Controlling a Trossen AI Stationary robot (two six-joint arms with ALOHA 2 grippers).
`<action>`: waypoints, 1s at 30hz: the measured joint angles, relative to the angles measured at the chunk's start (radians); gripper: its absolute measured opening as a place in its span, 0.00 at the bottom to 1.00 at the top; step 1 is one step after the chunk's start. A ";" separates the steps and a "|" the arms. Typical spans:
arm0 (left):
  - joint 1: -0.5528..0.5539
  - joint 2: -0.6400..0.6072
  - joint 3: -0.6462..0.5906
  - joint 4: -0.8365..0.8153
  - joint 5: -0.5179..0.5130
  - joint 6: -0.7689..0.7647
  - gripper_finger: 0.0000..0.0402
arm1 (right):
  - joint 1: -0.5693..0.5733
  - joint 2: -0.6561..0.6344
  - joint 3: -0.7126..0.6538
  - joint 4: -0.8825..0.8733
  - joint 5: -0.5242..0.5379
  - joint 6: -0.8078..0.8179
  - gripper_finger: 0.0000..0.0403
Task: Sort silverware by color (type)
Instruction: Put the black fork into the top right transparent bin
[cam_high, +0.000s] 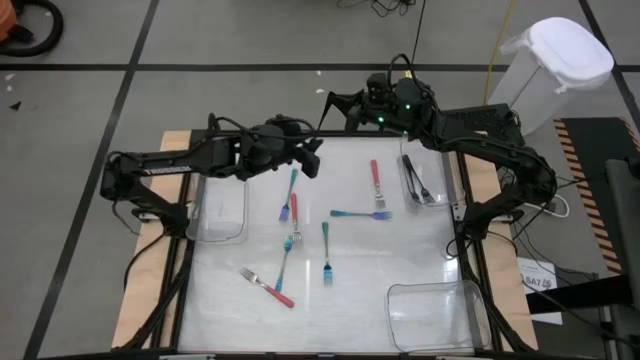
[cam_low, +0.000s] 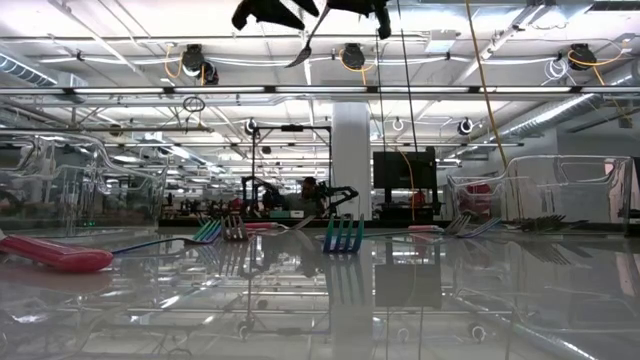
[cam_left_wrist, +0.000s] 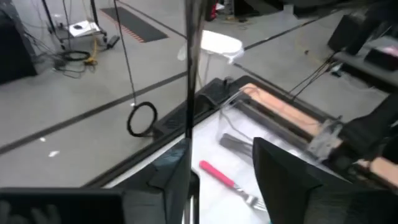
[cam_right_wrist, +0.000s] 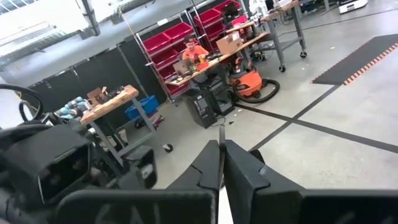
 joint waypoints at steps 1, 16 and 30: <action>-0.001 -0.011 0.000 -0.009 0.005 -0.001 0.45 | 0.000 -0.007 0.000 0.000 0.001 -0.001 0.01; 0.050 -0.182 0.001 -0.138 0.003 -0.020 0.46 | -0.040 -0.188 0.000 -0.293 -0.001 -0.032 0.01; 0.160 -0.160 0.000 -0.146 0.042 -0.080 0.46 | -0.217 -0.377 0.000 -0.548 -0.248 -0.024 0.01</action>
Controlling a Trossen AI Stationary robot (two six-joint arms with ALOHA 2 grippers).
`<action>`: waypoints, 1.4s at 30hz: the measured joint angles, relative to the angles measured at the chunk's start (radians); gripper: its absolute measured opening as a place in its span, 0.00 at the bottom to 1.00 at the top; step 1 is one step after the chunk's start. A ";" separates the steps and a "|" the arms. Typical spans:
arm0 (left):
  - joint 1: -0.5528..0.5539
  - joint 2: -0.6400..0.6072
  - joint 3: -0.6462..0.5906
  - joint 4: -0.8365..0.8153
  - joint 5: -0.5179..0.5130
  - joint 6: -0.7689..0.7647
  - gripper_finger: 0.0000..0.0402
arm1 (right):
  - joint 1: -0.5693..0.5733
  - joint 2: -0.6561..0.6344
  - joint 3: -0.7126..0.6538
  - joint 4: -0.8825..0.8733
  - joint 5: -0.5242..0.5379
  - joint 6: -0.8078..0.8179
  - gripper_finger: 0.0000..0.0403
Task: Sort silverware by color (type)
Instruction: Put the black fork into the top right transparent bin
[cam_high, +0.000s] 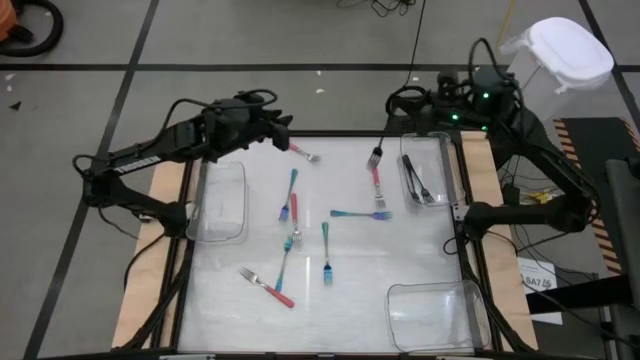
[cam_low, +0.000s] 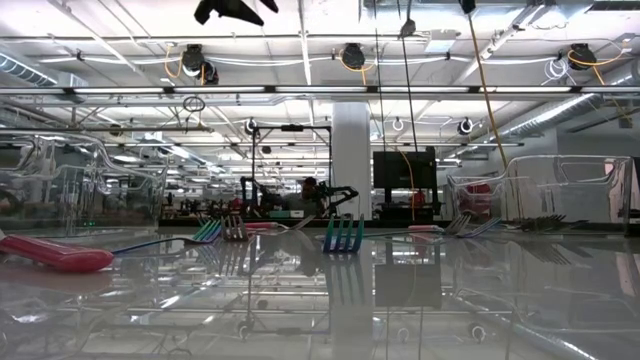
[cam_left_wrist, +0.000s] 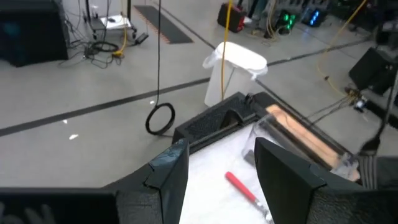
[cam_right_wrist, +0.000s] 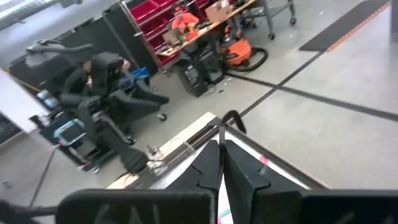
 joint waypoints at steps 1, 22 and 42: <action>0.003 0.003 0.002 0.004 0.000 -0.001 0.46 | -0.017 -0.007 0.000 -0.011 -0.029 0.000 0.01; -0.044 0.032 0.001 -0.005 -0.001 -0.141 0.46 | -0.334 -0.030 0.000 -0.085 -0.680 -0.051 0.02; -0.129 0.033 0.001 -0.008 -0.003 -0.221 0.46 | -0.599 -0.015 0.000 -0.547 -0.773 -0.483 0.02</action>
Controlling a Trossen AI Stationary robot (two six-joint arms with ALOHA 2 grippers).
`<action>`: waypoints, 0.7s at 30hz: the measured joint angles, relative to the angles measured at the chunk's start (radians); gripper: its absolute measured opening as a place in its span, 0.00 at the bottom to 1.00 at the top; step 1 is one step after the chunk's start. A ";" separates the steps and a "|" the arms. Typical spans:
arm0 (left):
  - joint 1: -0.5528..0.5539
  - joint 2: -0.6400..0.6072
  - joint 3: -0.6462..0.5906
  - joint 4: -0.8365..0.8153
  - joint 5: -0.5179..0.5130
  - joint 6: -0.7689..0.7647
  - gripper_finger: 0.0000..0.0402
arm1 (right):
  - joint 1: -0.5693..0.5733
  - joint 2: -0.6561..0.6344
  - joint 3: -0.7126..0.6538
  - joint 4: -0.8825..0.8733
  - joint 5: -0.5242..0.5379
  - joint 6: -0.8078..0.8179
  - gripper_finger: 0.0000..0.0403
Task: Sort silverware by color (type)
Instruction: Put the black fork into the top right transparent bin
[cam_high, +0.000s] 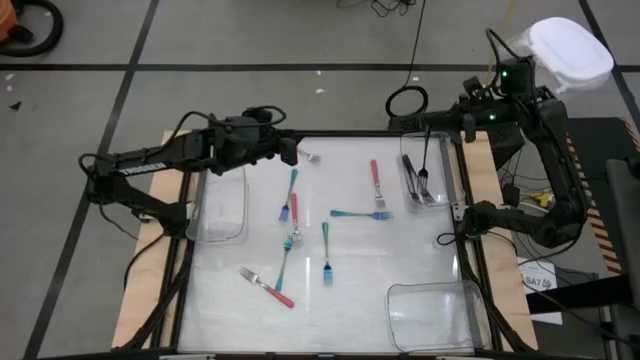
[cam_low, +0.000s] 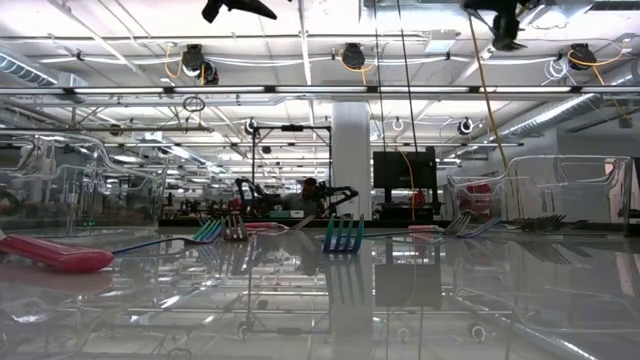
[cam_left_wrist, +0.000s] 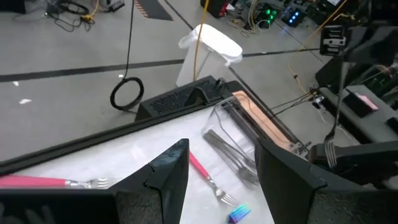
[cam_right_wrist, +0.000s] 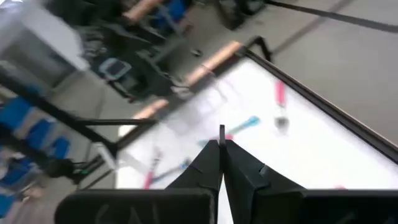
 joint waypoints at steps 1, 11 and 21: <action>0.005 0.000 0.000 0.000 0.000 0.007 0.46 | -0.009 0.005 0.000 -0.024 0.014 -0.016 0.02; 0.032 0.000 0.000 -0.013 0.000 0.124 0.46 | -0.074 0.078 0.000 -0.178 0.112 -0.154 0.02; 0.022 0.000 0.000 -0.075 0.119 0.184 0.46 | -0.075 0.119 0.000 -0.187 0.324 -0.153 0.02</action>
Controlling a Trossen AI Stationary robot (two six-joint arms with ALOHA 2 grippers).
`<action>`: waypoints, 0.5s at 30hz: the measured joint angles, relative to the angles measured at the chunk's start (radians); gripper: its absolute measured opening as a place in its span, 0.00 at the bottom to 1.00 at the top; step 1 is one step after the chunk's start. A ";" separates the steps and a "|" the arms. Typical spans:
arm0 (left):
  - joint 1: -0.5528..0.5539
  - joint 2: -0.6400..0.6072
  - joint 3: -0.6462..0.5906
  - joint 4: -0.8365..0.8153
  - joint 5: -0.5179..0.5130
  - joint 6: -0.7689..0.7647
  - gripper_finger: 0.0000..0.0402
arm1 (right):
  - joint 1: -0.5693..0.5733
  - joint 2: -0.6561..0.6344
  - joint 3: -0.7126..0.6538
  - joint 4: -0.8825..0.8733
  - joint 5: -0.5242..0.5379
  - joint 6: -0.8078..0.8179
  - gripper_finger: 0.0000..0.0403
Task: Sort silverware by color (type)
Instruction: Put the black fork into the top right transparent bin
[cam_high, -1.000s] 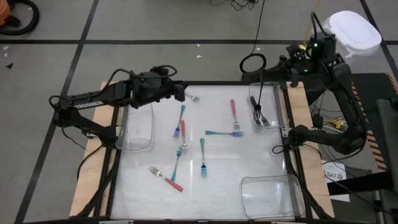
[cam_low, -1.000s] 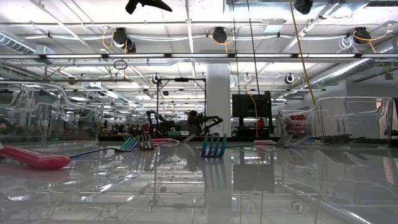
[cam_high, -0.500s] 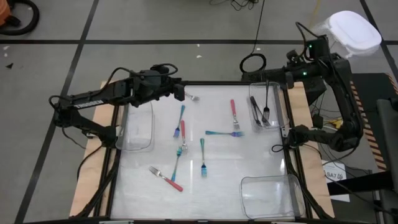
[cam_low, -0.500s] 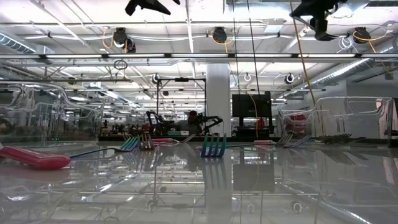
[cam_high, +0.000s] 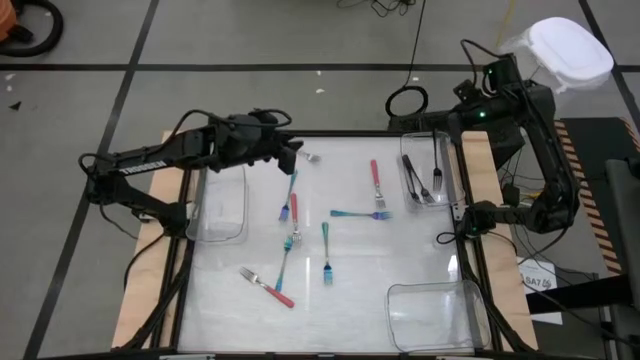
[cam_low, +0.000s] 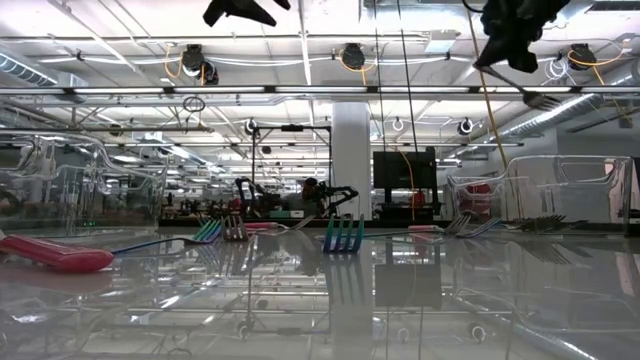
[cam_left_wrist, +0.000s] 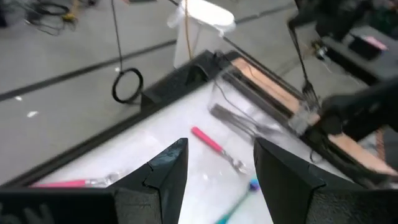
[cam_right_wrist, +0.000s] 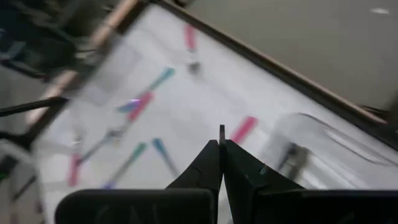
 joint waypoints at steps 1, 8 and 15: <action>-0.002 0.000 0.000 -0.013 0.007 0.005 0.46 | 0.000 0.004 -0.001 0.003 0.022 0.006 0.02; -0.009 0.016 -0.001 -0.080 0.011 0.022 0.46 | 0.003 0.007 -0.115 0.092 0.040 0.049 0.02; -0.009 0.026 0.000 -0.074 0.015 0.019 0.46 | 0.004 -0.014 -0.277 0.236 0.040 0.088 0.02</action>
